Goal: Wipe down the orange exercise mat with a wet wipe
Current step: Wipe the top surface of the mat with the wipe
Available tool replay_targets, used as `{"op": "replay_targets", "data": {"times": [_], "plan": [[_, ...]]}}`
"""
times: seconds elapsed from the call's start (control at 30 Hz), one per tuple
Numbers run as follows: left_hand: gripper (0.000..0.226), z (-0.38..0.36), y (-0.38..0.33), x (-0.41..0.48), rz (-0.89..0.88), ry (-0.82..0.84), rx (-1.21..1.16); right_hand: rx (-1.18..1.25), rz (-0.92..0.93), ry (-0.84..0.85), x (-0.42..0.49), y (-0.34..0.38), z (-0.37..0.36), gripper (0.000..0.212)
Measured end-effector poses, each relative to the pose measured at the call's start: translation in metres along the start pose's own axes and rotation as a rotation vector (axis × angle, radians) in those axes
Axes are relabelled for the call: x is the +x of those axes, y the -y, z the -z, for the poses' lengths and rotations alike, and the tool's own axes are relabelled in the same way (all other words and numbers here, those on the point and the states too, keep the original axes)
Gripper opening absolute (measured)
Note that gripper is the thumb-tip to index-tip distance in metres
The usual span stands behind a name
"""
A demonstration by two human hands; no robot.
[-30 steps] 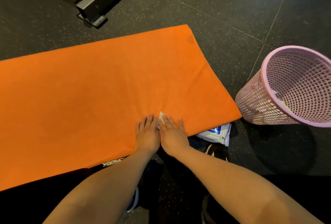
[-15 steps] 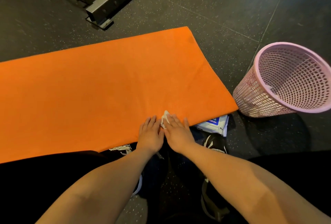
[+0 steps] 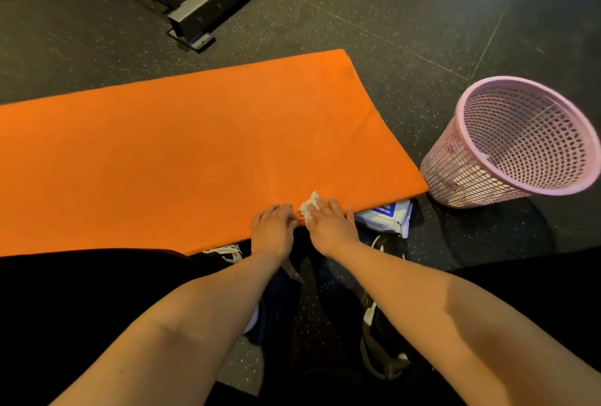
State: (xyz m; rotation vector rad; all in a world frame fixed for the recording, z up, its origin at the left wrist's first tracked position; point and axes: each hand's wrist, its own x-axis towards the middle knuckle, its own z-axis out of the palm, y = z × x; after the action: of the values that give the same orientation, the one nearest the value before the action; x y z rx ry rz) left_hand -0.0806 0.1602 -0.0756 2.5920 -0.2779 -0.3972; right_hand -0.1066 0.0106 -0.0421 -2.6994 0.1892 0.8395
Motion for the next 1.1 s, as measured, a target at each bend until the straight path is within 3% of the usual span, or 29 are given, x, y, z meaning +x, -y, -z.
{"op": "replay_targets", "data": {"times": [0.33,0.7,0.93,1.1], "plan": [[0.013,0.014,-0.017,-0.002,0.125,-0.028,-0.182,0.121,-0.014,-0.118,-0.009,0.005,0.004,0.051],[0.012,0.027,-0.044,-0.028,0.136,-0.023,-0.166,0.158,-0.067,-0.259,-0.045,0.002,0.008,0.050],[0.004,0.017,-0.038,-0.029,0.122,0.059,-0.176,0.112,-0.045,-0.161,-0.046,0.002,-0.001,0.049],[0.037,0.008,-0.032,-0.026,0.072,0.155,-0.213,0.159,-0.162,-0.097,-0.038,-0.010,-0.002,0.051]]}}
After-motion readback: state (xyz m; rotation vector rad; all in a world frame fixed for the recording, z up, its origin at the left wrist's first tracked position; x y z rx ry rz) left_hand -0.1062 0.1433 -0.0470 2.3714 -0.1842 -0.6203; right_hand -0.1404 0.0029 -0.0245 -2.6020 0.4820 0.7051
